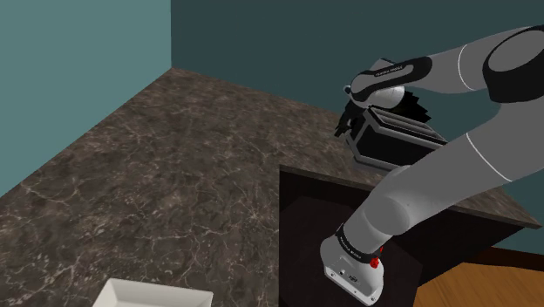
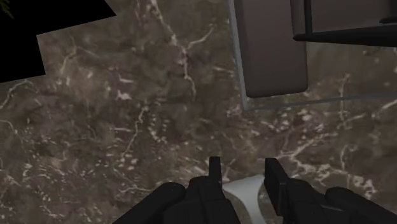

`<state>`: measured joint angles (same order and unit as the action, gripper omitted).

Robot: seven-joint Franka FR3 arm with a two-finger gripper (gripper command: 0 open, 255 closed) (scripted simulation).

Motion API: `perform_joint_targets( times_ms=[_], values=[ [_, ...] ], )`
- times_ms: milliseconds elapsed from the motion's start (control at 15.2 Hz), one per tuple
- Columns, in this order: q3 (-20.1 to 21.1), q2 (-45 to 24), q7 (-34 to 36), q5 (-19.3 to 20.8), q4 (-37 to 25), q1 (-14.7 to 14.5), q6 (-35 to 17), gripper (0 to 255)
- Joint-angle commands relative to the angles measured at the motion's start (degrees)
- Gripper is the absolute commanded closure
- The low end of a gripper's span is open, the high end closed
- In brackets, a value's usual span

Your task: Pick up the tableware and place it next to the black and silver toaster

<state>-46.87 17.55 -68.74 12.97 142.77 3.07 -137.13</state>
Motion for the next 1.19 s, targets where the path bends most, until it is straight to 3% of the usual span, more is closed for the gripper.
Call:
perform_joint_targets(
  times_ms=[0, 462, 528, 858, 1122],
  values=[
    [-1.3, -1.4, -0.6, -0.3, 1.8, 0.7, 4.7, 255],
    [-0.7, -1.6, -0.9, -0.6, 1.8, 1.4, 4.6, 255],
    [-0.7, -1.9, -1.1, -1.0, 1.0, 1.0, 5.1, 0],
    [-0.7, -1.6, -0.9, -0.6, 1.8, 1.3, 4.6, 0],
    [2.5, 4.0, 1.4, 1.8, -2.0, 3.2, 13.4, 0]
  ],
)
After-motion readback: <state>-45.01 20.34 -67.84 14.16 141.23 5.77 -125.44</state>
